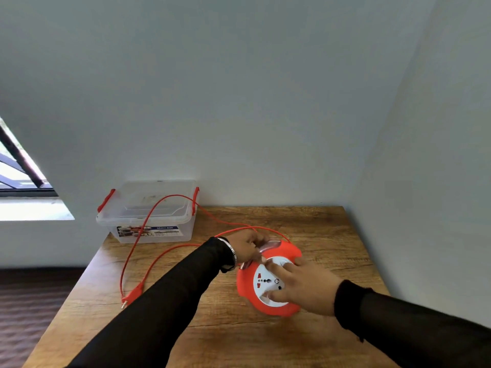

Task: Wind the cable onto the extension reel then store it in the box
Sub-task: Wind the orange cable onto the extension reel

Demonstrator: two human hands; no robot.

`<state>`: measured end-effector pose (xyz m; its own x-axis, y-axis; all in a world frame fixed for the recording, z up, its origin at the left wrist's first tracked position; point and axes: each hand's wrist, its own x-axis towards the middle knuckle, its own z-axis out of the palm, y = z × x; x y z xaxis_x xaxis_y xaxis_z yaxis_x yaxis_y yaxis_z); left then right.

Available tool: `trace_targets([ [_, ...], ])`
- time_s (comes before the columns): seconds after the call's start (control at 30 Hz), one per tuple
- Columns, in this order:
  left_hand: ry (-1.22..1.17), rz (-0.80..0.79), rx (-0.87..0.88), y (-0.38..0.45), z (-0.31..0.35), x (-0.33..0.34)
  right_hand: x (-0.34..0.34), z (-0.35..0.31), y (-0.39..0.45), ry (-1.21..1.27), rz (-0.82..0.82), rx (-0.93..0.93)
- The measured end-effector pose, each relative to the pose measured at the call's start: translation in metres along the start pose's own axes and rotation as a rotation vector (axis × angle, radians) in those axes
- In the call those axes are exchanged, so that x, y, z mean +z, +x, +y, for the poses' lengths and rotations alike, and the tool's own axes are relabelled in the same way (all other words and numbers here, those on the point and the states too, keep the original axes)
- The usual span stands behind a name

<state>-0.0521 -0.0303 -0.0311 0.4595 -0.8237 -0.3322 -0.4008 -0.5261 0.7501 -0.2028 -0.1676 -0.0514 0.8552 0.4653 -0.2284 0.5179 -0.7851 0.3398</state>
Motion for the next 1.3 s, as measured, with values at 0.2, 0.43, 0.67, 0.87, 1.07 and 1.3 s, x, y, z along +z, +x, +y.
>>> trace_targets([
  [0.2,0.079,0.015,0.0,0.002,0.004,0.005,0.002,0.009,0.006,-0.097,-0.065,-0.046],
  [0.43,-0.241,0.243,-0.014,-0.004,-0.023,0.016,0.013,0.013,0.015,-0.05,-0.067,0.209],
  [0.67,-0.732,0.5,-0.022,-0.01,-0.032,0.058,0.029,0.01,0.02,0.168,0.005,0.489],
  [0.87,-0.897,0.649,-0.082,-0.018,-0.036,0.088,0.035,-0.015,0.031,0.617,0.172,0.838],
  [1.07,-0.9,0.708,-0.035,-0.023,-0.038,0.1,0.023,-0.029,0.039,0.959,0.283,1.091],
  [1.3,-0.816,0.8,0.019,-0.028,-0.043,0.118,0.006,-0.024,0.043,1.812,0.28,1.21],
])
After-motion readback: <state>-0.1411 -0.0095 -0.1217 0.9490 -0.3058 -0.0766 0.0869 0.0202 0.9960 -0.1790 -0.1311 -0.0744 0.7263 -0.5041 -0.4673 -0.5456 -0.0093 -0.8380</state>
